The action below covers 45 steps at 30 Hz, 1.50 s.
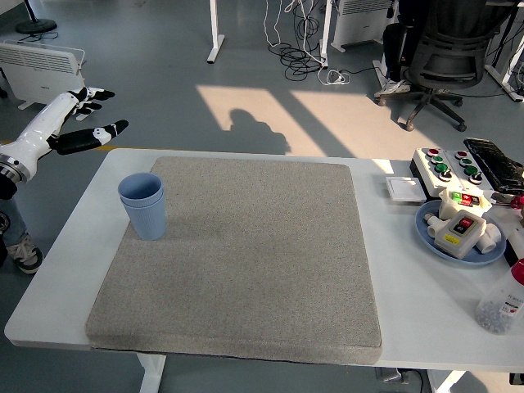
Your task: Push cup pick cup insert cup
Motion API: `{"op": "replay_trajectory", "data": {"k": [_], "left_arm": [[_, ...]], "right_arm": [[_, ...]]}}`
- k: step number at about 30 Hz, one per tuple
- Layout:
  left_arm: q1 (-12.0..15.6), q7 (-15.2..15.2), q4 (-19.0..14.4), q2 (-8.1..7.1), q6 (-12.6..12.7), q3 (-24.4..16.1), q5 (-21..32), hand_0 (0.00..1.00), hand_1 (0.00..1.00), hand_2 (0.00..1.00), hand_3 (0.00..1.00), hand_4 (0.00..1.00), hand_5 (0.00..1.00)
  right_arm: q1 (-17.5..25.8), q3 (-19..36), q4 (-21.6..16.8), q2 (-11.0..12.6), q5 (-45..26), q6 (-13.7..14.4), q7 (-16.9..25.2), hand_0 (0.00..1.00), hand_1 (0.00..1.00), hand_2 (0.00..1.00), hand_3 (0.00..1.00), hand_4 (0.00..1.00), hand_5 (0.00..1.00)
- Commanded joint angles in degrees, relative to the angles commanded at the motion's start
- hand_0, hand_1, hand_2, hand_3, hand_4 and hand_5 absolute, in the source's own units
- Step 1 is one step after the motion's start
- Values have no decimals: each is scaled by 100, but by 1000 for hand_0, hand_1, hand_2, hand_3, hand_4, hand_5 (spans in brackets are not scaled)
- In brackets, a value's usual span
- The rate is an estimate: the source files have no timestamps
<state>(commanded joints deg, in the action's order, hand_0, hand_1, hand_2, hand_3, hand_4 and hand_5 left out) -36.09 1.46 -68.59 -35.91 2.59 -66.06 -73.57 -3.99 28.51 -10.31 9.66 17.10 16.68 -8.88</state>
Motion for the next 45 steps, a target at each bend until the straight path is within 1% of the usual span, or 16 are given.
{"op": "replay_trajectory", "data": {"k": [3, 4, 6, 7, 9, 10, 15, 16, 19, 21, 22, 25, 27, 28, 32, 45], "left_arm": [[716, -158, -457, 230, -31, -745, 741, 697, 730, 762, 700, 643, 650], [918, -184, -583, 300, -71, -968, 962, 699, 731, 767, 698, 653, 736], [1402, -225, -917, 477, -190, -1452, 1446, 699, 731, 767, 698, 653, 736], [1635, -229, -975, 500, -204, -1707, 1681, 699, 731, 767, 698, 653, 736], [2108, -221, -1231, 715, -302, -2184, 2148, 699, 731, 767, 698, 653, 736], [2352, -217, -1302, 785, -329, -2355, 2392, 719, 734, 755, 710, 669, 895], [3286, -130, -1695, 1218, -614, -2676, 3177, 719, 734, 755, 710, 669, 895], [3373, -117, -1730, 1264, -636, -2676, 3210, 739, 754, 770, 721, 670, 998], [3712, -47, -1817, 1495, -693, -2629, 3288, 739, 754, 770, 721, 670, 998], [3773, -20, -1823, 1544, -698, -2609, 3334, 739, 754, 770, 721, 670, 998], [3847, 25, -1823, 1615, -699, -2577, 3449, 764, 798, 804, 750, 673, 998], [3968, 180, -1861, 1793, -680, -2476, 3799, 764, 798, 804, 750, 673, 998], [3965, 271, -1877, 1847, -635, -2434, 3879, 764, 798, 804, 750, 673, 998], [3963, 287, -1879, 1854, -626, -2428, 3891, 790, 814, 830, 783, 674, 998], [3880, 479, -1863, 1893, -473, -2369, 3989, 790, 814, 830, 783, 674, 998], [3756, 424, -1764, 1900, -488, -2339, 3914, 786, 818, 834, 784, 674, 998]], "right_arm": [[1, -19, 0, -9, -56, 5, 19, 690, 622, 656, 582, 112, 451], [4, -7, 0, -12, -48, 8, 22, 690, 622, 656, 583, 112, 450], [14, -1, 0, -17, -60, 15, 27, 690, 622, 656, 583, 112, 450], [16, -2, 0, -18, -62, 16, 27, 690, 622, 656, 583, 112, 450], [34, 5, 0, -23, -68, 21, 29, 690, 622, 656, 583, 112, 450], [37, 8, 0, -25, -71, 24, 30, 690, 621, 655, 583, 112, 452], [65, 28, 0, -37, -47, 30, 15, 690, 621, 655, 583, 112, 452], [67, 32, 0, -39, -43, 31, 12, 690, 622, 654, 582, 111, 453], [71, 30, 0, -44, -50, 32, 7, 690, 622, 654, 582, 111, 453], [71, 28, 0, -45, -52, 32, 5, 690, 622, 654, 582, 111, 453], [71, 25, 0, -47, -50, 32, 2, 689, 620, 654, 582, 110, 457], [79, 25, 0, -45, -34, 31, -7, 689, 620, 654, 582, 110, 457], [84, 33, 0, -46, -27, 33, -9, 689, 620, 654, 582, 110, 457], [84, 34, 0, -46, -26, 33, -9, 688, 621, 655, 583, 110, 456], [75, 47, 0, -37, 4, 26, -9, 688, 621, 655, 583, 110, 456], [19, 76, 0, -31, 7, 24, -8, 689, 622, 654, 582, 110, 455]]}}
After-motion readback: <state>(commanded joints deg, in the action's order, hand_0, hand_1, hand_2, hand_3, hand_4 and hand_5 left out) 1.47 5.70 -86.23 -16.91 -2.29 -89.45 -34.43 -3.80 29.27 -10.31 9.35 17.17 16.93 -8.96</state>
